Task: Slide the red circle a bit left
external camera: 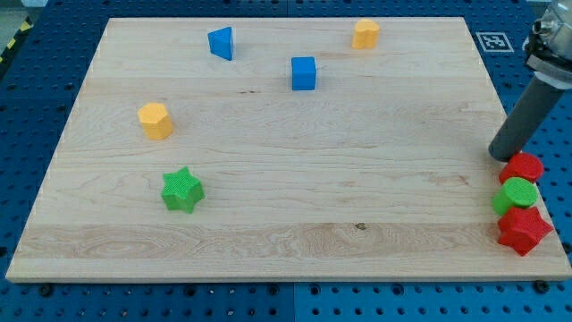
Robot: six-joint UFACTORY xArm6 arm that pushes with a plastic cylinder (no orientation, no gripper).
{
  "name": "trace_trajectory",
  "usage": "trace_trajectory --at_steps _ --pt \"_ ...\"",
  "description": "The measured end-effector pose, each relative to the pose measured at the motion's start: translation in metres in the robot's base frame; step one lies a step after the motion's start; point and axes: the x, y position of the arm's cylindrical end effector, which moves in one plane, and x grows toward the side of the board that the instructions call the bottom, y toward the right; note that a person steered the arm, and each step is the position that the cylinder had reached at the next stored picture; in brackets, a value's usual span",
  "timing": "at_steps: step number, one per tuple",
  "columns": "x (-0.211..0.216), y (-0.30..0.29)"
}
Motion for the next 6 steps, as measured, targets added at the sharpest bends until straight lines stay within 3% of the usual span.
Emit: trace_trajectory --at_steps 2,6 --pt "-0.008 0.034" --pt "0.023 0.034"
